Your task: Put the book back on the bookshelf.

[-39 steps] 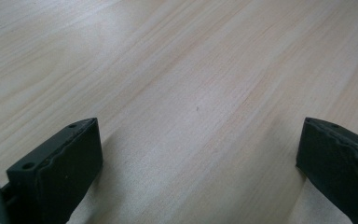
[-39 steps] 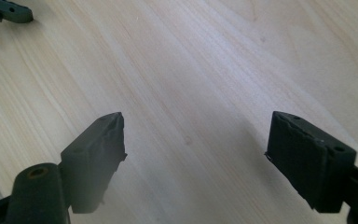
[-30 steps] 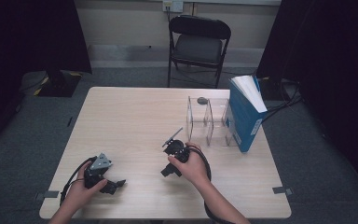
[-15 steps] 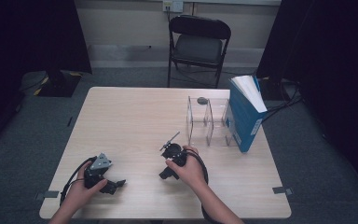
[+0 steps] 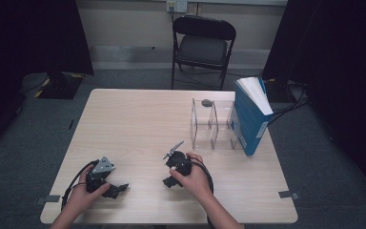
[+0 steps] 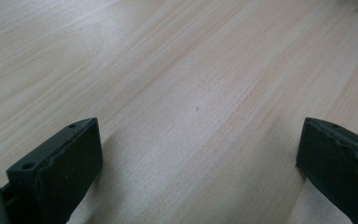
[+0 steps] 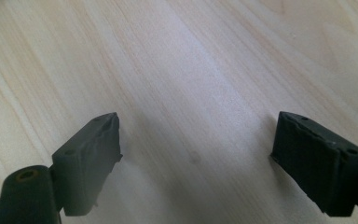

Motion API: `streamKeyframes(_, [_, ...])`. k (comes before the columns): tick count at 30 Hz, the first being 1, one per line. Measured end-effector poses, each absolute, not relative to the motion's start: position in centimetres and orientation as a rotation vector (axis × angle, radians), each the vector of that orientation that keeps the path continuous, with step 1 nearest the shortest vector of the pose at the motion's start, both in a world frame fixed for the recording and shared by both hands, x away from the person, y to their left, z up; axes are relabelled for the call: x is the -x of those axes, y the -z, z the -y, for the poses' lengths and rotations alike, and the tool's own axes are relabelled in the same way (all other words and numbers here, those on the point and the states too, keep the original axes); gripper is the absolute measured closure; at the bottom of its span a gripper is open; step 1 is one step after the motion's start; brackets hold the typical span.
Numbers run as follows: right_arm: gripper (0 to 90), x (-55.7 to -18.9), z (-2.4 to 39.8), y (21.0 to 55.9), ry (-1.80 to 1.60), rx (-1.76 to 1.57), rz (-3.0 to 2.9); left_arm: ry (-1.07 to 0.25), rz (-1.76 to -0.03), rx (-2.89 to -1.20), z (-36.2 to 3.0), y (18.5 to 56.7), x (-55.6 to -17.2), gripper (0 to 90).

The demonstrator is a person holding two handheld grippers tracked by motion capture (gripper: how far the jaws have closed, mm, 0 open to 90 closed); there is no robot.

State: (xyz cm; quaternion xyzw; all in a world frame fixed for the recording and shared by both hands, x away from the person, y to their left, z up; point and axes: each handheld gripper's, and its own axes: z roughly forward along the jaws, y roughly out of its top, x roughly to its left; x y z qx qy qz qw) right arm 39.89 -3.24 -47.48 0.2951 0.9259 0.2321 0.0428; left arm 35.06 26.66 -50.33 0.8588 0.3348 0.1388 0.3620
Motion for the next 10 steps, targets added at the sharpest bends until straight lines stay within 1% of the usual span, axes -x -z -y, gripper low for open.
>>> streamKeyframes(10, [14.2,-38.6,4.6,48.6,-0.870,-0.790,-2.721,-0.351,-0.871,-2.212,-26.6,50.3,-35.1,0.0])
